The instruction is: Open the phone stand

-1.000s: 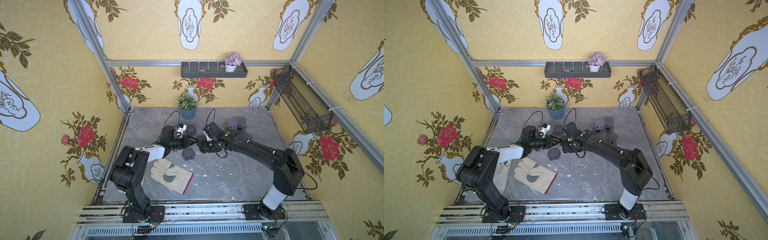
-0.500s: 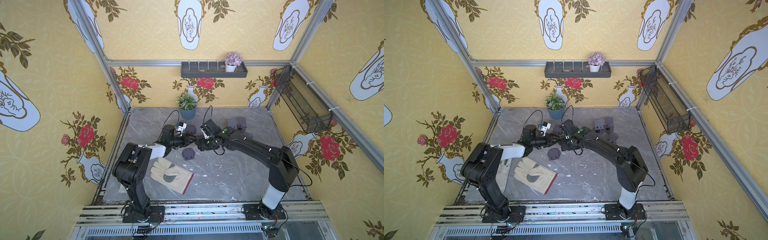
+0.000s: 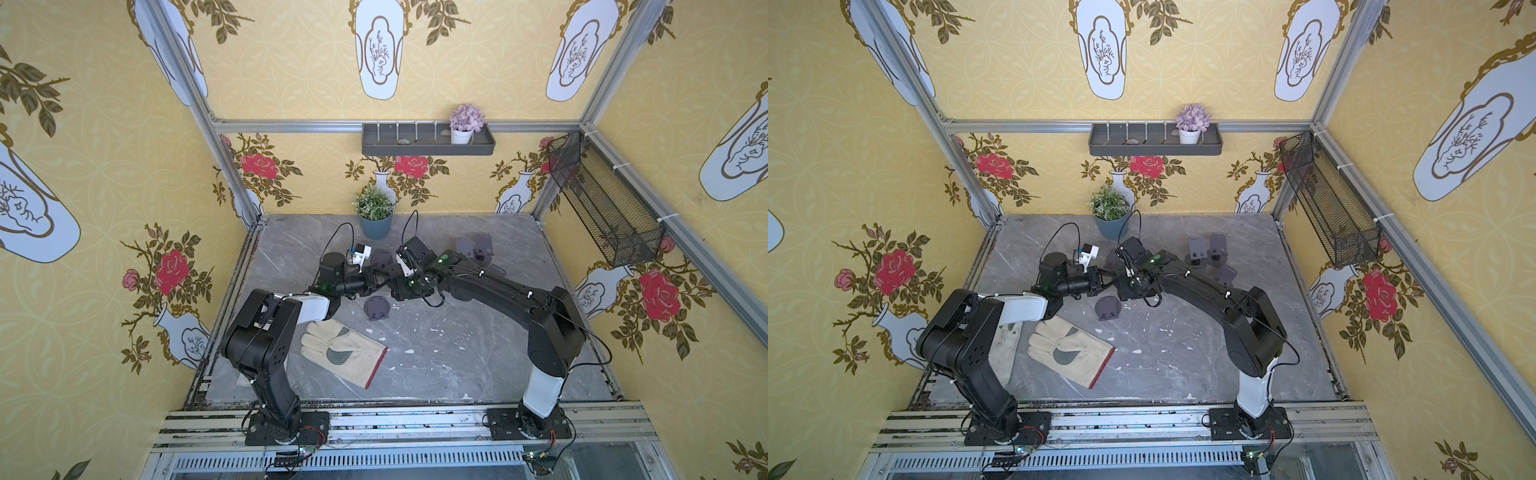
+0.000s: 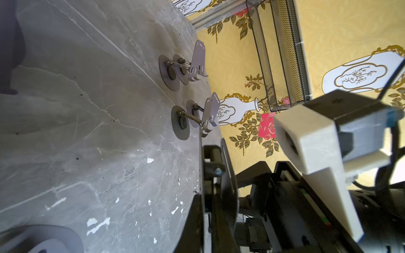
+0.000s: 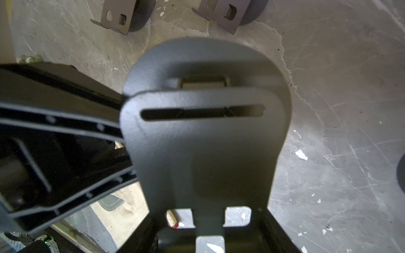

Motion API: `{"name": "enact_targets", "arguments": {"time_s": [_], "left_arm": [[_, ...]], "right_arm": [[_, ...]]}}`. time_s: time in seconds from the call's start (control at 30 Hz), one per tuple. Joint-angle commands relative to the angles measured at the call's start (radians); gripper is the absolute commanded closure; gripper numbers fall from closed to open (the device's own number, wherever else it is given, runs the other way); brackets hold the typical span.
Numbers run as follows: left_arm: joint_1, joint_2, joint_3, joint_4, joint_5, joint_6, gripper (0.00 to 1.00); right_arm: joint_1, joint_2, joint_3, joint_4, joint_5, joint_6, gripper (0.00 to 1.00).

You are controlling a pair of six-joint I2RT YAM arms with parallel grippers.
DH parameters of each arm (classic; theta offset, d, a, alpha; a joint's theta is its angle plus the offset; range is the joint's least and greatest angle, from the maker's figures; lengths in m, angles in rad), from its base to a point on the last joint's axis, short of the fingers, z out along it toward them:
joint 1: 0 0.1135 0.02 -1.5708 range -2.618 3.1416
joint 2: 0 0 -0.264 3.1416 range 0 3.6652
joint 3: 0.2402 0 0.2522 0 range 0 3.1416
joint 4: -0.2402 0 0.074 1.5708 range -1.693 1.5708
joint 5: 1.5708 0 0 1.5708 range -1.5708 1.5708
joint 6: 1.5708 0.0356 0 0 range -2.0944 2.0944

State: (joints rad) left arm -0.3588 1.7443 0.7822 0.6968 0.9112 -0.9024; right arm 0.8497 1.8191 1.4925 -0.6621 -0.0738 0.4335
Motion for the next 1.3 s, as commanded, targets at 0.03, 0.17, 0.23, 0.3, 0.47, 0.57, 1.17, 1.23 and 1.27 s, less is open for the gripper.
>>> {"name": "enact_targets", "arguments": {"time_s": [0.03,0.17,0.23,0.3,0.47,0.57,1.17,1.23,1.27], "left_arm": [[-0.005,-0.064,0.038,-0.287,-0.042,0.258,1.0],[-0.005,-0.119,0.063,-0.496,-0.219,0.427,1.0],[-0.005,-0.133,0.063,-0.538,-0.283,0.472,1.0],[-0.005,-0.143,0.058,-0.565,-0.343,0.501,1.0],[-0.005,-0.157,0.028,-0.588,-0.451,0.544,1.0],[-0.005,-0.154,0.01,-0.583,-0.472,0.552,1.0],[-0.005,-0.187,0.023,-0.572,-0.388,0.596,1.0],[-0.005,-0.188,0.017,-0.574,-0.358,0.622,1.0],[-0.005,-0.191,0.013,-0.576,-0.34,0.636,1.0]], "right_arm": [[-0.01,-0.031,-0.008,0.089,-0.001,-0.012,0.46],[-0.027,-0.055,-0.009,0.053,-0.025,-0.016,0.45],[-0.03,-0.062,-0.004,0.028,-0.03,-0.021,0.45],[-0.032,-0.069,0.008,0.0,-0.036,-0.028,0.45],[-0.036,-0.101,0.033,-0.05,-0.035,-0.04,0.45],[-0.038,-0.113,0.053,-0.082,-0.031,-0.048,0.45],[-0.071,-0.106,0.078,-0.02,-0.137,-0.09,0.02],[-0.085,-0.093,0.09,-0.021,-0.157,-0.103,0.02],[-0.092,-0.085,0.094,-0.02,-0.17,-0.109,0.02]]}}
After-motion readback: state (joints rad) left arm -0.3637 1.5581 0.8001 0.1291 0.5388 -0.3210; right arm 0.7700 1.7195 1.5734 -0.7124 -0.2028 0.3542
